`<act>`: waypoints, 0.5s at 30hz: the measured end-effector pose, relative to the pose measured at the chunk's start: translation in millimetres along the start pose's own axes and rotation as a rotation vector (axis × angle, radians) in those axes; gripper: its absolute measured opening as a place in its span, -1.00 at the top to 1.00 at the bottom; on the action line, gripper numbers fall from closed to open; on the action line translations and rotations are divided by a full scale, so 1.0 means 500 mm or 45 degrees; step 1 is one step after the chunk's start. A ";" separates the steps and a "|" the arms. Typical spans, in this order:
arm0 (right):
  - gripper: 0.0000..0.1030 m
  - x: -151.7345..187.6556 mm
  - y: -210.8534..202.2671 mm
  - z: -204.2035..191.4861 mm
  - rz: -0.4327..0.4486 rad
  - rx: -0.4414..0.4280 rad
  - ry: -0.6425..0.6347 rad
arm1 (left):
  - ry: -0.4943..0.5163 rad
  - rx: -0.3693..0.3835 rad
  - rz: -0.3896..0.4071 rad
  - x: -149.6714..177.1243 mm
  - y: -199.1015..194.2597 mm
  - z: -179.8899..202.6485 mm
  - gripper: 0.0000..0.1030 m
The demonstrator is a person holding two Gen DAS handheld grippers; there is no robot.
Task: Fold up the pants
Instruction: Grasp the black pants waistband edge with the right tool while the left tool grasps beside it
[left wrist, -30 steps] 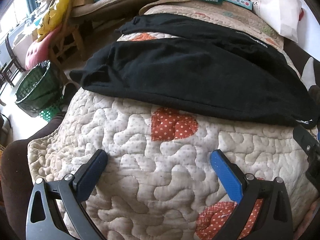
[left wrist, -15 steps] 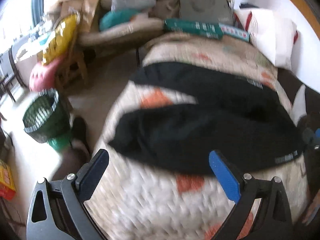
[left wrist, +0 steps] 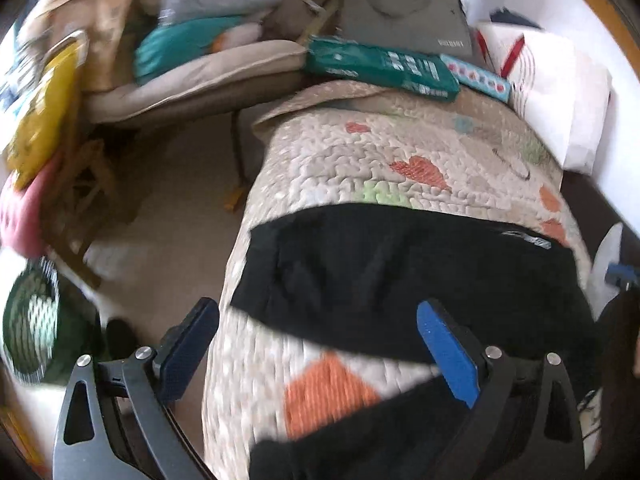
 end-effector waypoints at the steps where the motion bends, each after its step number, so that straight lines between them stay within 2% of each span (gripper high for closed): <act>1: -0.68 -0.009 0.011 0.009 -0.009 -0.003 -0.001 | 0.034 -0.001 -0.005 -0.018 0.026 0.005 -0.89; 3: -0.56 -0.040 0.052 0.030 -0.042 -0.016 -0.007 | 0.075 0.011 -0.021 -0.047 0.069 0.013 -0.89; 7: -0.56 -0.086 0.124 0.044 -0.080 -0.052 -0.015 | 0.062 0.030 -0.060 -0.099 0.161 0.013 -0.89; 11: -0.56 -0.122 0.203 0.041 -0.122 -0.099 -0.012 | 0.026 0.076 -0.127 -0.121 0.238 0.012 -0.89; 15: -0.56 -0.129 0.269 0.026 -0.182 -0.163 -0.016 | 0.067 0.101 -0.179 -0.123 0.293 0.021 -0.89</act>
Point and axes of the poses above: each gripper's, at about its wrist camera, not at the fingertips, and y roughly the way its jaws point, z to its right, x to its underside, the point moved 9 cm from there along y, roughly the way its jaws point, and after that the axes turned 2 degrees about -x, right-handed, at the moved point
